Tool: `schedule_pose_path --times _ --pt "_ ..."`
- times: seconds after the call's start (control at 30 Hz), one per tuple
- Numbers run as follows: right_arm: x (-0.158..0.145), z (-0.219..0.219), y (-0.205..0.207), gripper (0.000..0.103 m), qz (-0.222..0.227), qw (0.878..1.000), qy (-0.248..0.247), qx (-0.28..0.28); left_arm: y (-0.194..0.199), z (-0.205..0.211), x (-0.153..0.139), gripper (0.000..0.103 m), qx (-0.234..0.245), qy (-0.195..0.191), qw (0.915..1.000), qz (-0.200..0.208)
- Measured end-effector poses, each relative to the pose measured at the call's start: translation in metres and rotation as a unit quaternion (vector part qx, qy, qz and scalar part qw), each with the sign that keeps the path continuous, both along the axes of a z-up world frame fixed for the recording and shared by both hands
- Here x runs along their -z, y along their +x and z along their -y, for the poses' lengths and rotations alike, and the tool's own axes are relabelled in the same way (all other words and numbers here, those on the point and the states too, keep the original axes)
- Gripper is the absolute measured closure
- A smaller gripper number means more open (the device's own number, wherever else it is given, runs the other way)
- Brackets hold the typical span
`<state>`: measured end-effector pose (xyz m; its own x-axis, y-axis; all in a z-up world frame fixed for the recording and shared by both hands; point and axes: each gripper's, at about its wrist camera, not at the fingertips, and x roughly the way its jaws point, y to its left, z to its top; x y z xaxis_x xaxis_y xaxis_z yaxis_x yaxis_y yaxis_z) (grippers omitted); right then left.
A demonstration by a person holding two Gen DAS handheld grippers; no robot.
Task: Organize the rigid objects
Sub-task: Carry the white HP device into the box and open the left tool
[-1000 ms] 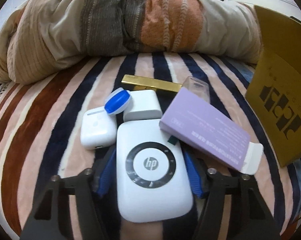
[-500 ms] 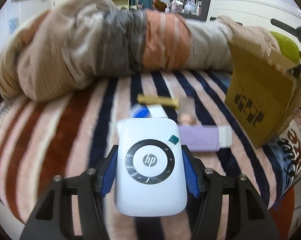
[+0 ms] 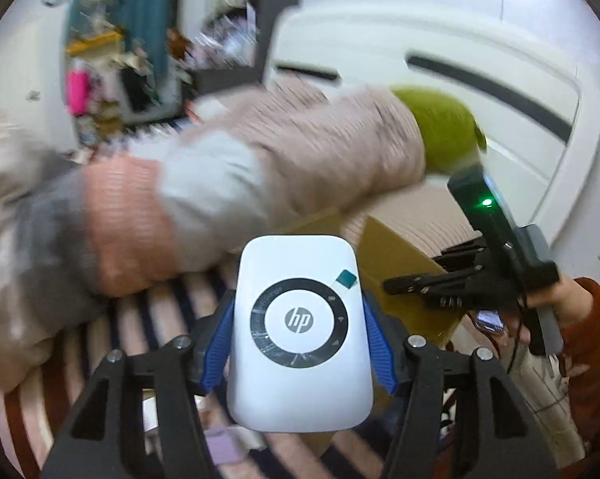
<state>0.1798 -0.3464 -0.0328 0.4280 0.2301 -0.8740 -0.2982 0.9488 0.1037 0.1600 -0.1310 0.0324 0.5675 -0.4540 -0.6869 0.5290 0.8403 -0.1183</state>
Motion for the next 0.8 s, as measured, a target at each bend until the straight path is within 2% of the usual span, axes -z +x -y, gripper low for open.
schedule_pose_path --times 0.1,0.13,0.23,0.4,0.47,0.53,0.67,0.8 --pt "0.002 0.001 0.001 0.093 -0.003 1.0 0.002 0.001 0.033 0.041 0.034 0.047 0.01 0.04 0.9962 -0.077" --pt "0.003 0.001 0.001 0.093 -0.004 1.0 0.003 0.001 0.038 0.048 0.043 0.047 0.007 0.056 0.9944 -0.09" --pt "0.005 0.001 0.002 0.093 -0.007 1.0 0.003 -0.002 0.042 0.064 0.062 0.047 0.001 0.093 0.9905 -0.101" --pt "0.009 0.0 0.002 0.093 -0.01 1.0 -0.004 -0.006 0.042 0.068 0.075 0.046 0.007 0.113 0.9864 -0.119" --pt "0.011 0.0 0.002 0.093 -0.015 1.0 -0.001 -0.006 0.04 0.067 0.077 0.047 0.007 0.116 0.9867 -0.114" --pt "0.012 -0.001 0.003 0.093 -0.017 1.0 0.0 -0.006 0.037 0.061 0.072 0.046 0.009 0.103 0.989 -0.106" --pt "0.014 -0.003 0.004 0.093 -0.023 1.0 0.0 -0.009 0.03 0.041 0.05 0.045 -0.004 0.087 0.9932 -0.078" --pt "0.014 -0.006 0.003 0.093 -0.018 1.0 -0.011 -0.01 0.02 -0.008 0.026 0.028 -0.049 0.072 0.9957 -0.03"
